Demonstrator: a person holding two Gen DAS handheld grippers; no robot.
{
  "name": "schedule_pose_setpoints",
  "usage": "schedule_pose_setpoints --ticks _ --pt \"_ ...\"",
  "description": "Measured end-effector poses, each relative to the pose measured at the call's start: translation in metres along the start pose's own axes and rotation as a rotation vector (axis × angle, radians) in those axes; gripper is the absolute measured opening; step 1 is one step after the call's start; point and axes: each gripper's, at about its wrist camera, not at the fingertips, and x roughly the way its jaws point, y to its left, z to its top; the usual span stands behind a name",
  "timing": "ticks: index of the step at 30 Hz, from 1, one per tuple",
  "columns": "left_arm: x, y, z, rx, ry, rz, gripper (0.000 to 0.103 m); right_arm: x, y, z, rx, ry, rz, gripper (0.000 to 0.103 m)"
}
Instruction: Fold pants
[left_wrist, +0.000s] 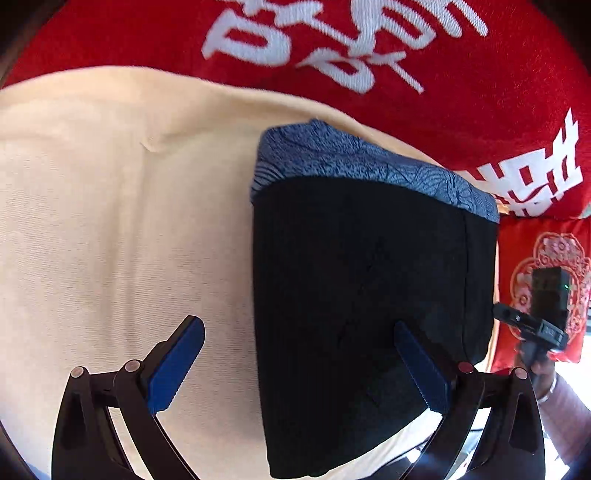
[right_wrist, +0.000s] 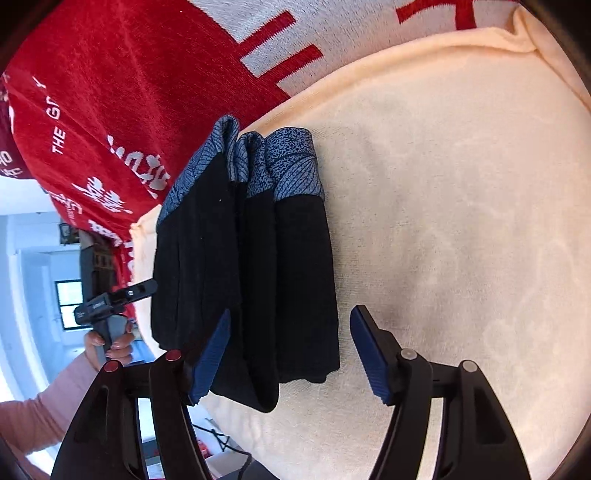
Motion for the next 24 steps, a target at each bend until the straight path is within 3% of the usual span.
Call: schedule_pose_setpoints --ticks 10,17,20,24 --pt "0.02 -0.008 0.014 0.044 0.026 -0.081 0.103 0.03 -0.012 0.021 -0.019 0.067 0.202 0.077" --pt "0.022 -0.023 0.015 0.061 -0.036 -0.036 0.102 0.044 -0.003 0.034 0.044 0.087 0.175 0.076" --pt "0.019 -0.035 0.01 0.062 -0.083 -0.023 0.088 0.041 0.002 0.031 0.045 0.086 0.137 0.061" --pt "0.003 -0.053 0.003 0.1 -0.125 0.016 0.067 0.033 0.014 0.026 0.063 0.061 0.161 0.047"
